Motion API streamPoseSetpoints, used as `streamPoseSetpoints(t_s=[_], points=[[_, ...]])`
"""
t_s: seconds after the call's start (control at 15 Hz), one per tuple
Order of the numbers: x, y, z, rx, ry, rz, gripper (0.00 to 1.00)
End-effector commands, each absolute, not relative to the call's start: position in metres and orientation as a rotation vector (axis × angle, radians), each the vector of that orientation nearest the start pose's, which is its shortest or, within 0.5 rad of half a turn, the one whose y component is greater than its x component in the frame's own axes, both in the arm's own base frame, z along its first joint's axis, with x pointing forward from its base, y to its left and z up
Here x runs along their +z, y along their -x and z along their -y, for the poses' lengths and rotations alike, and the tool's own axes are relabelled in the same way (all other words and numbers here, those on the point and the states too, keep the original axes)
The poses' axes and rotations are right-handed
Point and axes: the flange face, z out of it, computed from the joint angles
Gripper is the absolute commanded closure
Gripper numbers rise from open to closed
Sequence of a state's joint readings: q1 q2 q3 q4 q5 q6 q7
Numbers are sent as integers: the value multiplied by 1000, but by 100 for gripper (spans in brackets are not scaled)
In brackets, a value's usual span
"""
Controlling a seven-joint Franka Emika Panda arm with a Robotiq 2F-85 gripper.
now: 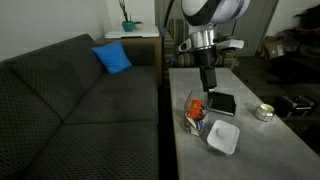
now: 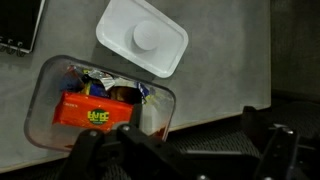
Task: Remove the orange object from the storage container and put it on the table
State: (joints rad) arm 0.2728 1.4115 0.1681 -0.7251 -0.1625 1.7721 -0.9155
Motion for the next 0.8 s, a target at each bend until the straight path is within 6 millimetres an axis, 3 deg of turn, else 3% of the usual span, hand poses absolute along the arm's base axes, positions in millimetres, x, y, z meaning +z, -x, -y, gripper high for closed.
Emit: streamPoseSetpoints(t_s=[0.0,0.4,0.47,0.73], points=[[23,-699,-249,483,2470,1815,0],[-3,-713,-237,192,2524,1835,0],[1,-709,-245,265,2510,1836,0],[2,-709,-248,254,2513,1846,0]])
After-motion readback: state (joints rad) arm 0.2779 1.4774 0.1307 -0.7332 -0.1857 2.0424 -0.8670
